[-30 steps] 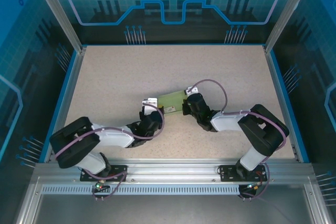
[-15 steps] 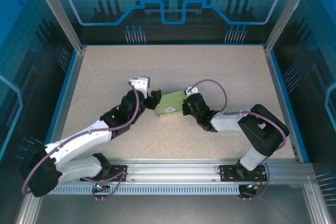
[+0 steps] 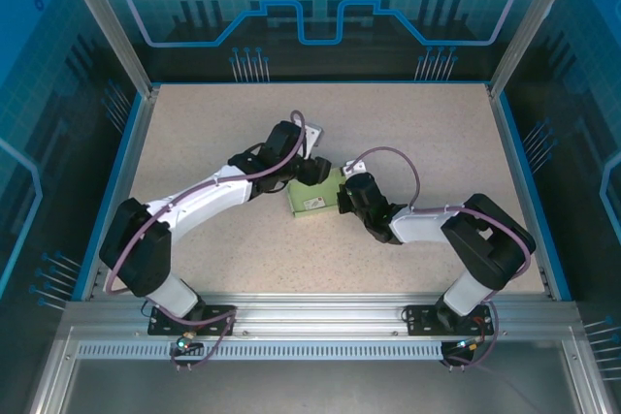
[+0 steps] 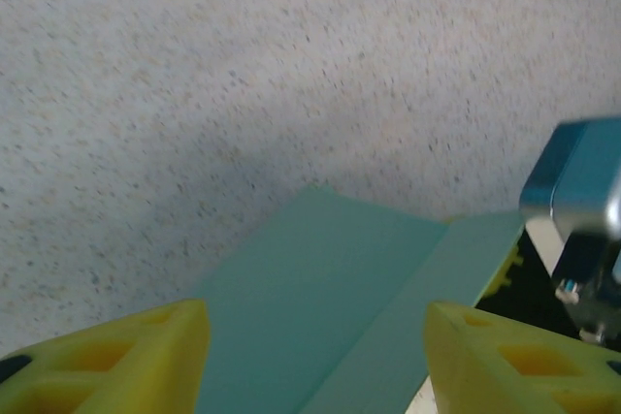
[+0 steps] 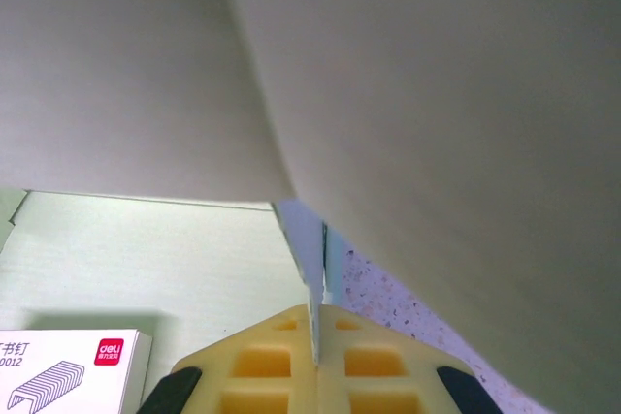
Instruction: Fold the paper box
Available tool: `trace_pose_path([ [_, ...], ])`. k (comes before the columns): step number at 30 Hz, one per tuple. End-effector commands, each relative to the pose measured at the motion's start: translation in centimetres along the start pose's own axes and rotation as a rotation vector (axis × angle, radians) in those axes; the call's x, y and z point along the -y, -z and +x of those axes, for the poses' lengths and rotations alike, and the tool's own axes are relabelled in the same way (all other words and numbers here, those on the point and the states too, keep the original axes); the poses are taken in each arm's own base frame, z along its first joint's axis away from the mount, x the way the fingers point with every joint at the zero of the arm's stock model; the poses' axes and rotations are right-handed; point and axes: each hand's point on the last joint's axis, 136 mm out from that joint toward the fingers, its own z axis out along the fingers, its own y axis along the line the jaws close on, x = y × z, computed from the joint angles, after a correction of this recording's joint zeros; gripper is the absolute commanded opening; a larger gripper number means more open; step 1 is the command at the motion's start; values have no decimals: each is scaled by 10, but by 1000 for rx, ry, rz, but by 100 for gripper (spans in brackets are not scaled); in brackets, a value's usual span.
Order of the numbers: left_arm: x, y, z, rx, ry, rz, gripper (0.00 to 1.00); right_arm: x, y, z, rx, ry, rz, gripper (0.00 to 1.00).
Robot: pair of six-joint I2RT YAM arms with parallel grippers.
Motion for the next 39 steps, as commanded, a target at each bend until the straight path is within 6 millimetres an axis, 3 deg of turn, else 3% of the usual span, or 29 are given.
trace_pose_path([
  [1, 11, 2, 2, -50, -9, 69, 59, -1, 5, 9, -21, 24, 7, 1],
  [13, 13, -14, 22, -124, -13, 102, 50, 1, 5, 10, -30, 26, 18, 4],
  [25, 11, -15, 28, -131, -3, 95, 50, 6, 22, 5, -23, 25, 21, 24],
  [32, 11, -21, 37, -155, 10, 100, 50, 11, 45, 3, -41, 30, 12, 30],
  [39, 14, -28, 48, -173, 52, 132, 50, 18, 78, -19, -24, 51, 1, 38],
])
